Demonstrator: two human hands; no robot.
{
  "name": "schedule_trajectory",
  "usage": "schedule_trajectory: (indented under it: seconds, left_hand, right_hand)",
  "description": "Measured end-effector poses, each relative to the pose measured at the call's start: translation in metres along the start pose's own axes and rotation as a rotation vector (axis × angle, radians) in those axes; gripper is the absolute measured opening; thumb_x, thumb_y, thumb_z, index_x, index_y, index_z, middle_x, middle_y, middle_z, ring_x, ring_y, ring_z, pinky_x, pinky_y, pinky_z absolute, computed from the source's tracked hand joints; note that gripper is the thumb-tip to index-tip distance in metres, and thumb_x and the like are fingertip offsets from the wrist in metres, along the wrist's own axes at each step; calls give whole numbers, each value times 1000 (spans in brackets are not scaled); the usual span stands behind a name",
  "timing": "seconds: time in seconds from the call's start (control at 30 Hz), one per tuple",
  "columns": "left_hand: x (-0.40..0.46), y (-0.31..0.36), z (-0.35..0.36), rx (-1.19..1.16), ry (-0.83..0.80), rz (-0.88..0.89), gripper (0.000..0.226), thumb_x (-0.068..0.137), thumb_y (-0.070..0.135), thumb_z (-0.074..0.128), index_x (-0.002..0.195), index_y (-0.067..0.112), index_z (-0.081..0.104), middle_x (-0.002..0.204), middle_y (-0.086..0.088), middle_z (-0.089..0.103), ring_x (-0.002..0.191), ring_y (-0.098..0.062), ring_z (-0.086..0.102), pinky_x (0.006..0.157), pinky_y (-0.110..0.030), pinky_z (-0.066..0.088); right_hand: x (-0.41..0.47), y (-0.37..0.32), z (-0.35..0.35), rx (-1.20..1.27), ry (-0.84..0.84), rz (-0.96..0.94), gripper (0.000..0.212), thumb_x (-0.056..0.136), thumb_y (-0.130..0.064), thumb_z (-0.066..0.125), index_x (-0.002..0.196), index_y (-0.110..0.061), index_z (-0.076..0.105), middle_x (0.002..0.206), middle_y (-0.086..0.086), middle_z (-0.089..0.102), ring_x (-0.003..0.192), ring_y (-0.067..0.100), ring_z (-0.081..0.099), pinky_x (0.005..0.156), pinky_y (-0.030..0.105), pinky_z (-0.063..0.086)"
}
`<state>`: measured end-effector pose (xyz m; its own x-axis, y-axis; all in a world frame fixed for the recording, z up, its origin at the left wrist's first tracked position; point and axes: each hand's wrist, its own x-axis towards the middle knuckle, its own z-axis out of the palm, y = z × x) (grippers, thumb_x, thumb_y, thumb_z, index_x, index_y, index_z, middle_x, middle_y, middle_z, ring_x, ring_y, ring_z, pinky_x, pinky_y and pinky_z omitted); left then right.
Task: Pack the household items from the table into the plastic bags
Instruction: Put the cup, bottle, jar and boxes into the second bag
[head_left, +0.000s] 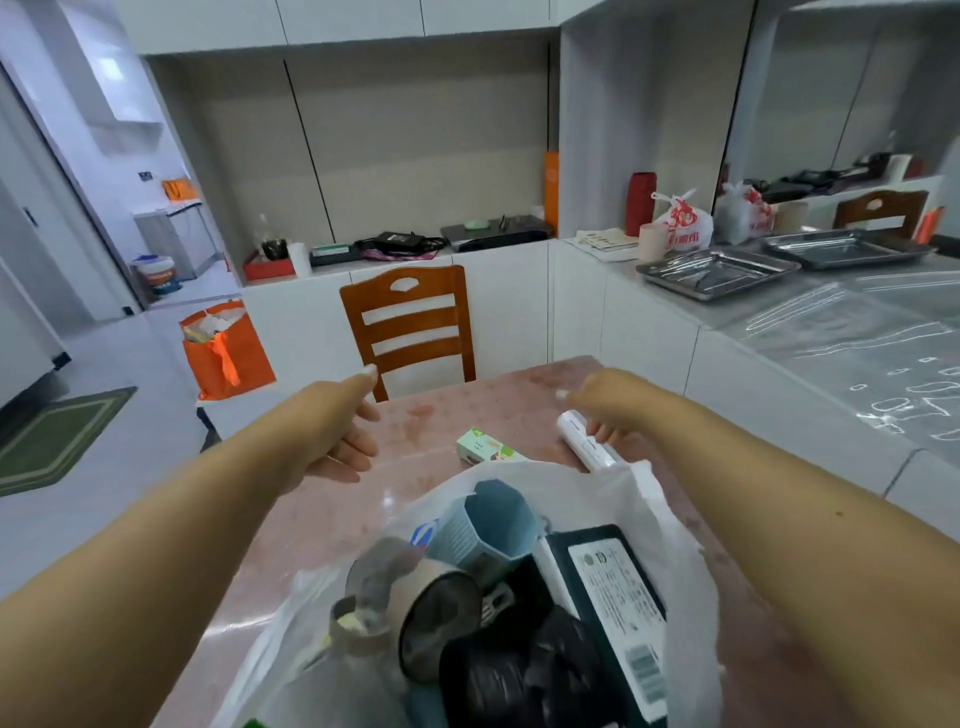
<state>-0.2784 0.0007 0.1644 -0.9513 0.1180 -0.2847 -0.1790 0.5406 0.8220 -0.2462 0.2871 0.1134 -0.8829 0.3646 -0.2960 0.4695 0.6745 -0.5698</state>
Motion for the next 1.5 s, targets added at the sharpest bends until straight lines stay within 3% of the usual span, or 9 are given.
schedule_trajectory:
  seconds: [0.1, 0.2, 0.37, 0.7, 0.83, 0.97, 1.07, 1.37, 1.5]
  left_hand:
    - [42, -5, 19, 25, -113, -67, 53, 95, 54, 40, 103, 5, 61, 85, -18, 68, 70, -28, 66, 62, -35, 55]
    - [75, -17, 36, 34, -154, -123, 50, 96, 50, 42, 102, 4, 60, 91, -21, 68, 77, -31, 66, 70, -39, 57]
    - [116, -43, 54, -12, -221, -211, 49, 97, 47, 43, 104, 1, 61, 90, -23, 67, 74, -31, 65, 70, -39, 57]
    - [152, -66, 88, -110, -275, -259, 47, 98, 44, 43, 103, 1, 60, 84, -21, 65, 69, -28, 64, 64, -36, 57]
    - [158, -72, 92, -141, -306, -262, 44, 98, 42, 43, 100, 2, 59, 82, -20, 64, 68, -28, 62, 65, -37, 56]
    - [162, -79, 91, -186, -292, -270, 42, 98, 41, 44, 98, 2, 59, 77, -19, 63, 65, -28, 62, 61, -36, 55]
    - [164, -85, 90, -204, -285, -270, 42, 98, 41, 45, 101, 2, 59, 78, -19, 63, 65, -28, 62, 60, -36, 55]
    - [151, -82, 82, -222, -264, -249, 39, 98, 39, 44, 100, 3, 59, 79, -18, 64, 67, -28, 62, 59, -35, 54]
    - [135, -71, 72, -233, -239, -238, 40, 99, 38, 44, 104, 2, 59, 81, -18, 64, 65, -27, 62, 61, -34, 55]
  right_hand:
    - [45, 14, 27, -94, 5, -10, 27, 96, -32, 50, 82, -11, 59, 93, 7, 62, 87, 24, 55, 61, 15, 42]
    - [84, 42, 48, -208, 83, 66, 36, 96, -31, 47, 118, -5, 60, 121, 9, 62, 114, 29, 56, 91, 25, 43]
    - [131, 94, 82, -335, 60, 276, 52, 81, -28, 66, 127, -5, 55, 121, 8, 65, 106, 26, 64, 80, 28, 49]
    - [170, 82, 95, -381, 31, 112, 59, 80, -33, 73, 128, -8, 51, 121, 9, 63, 106, 27, 62, 76, 27, 44]
    - [181, 54, 103, -303, 58, -101, 49, 90, -38, 58, 130, -11, 46, 125, 10, 60, 98, 27, 58, 74, 27, 38]
    - [174, 42, 132, -268, -140, -66, 108, 73, -74, 54, 153, -19, 6, 145, 10, 44, 122, 28, 50, 94, 36, 43]
    - [160, 49, 156, -550, -132, -65, 135, 54, -80, 62, 152, -23, -13, 150, 13, 27, 134, 32, 31, 103, 49, 35]
    - [159, 47, 151, -517, -19, -98, 123, 60, -45, 70, 152, -24, -8, 134, 12, 48, 118, 31, 47, 92, 40, 45]
    - [152, 32, 126, -392, -5, -121, 126, 60, -42, 76, 153, -25, -7, 124, 8, 59, 91, 23, 54, 74, 31, 50]
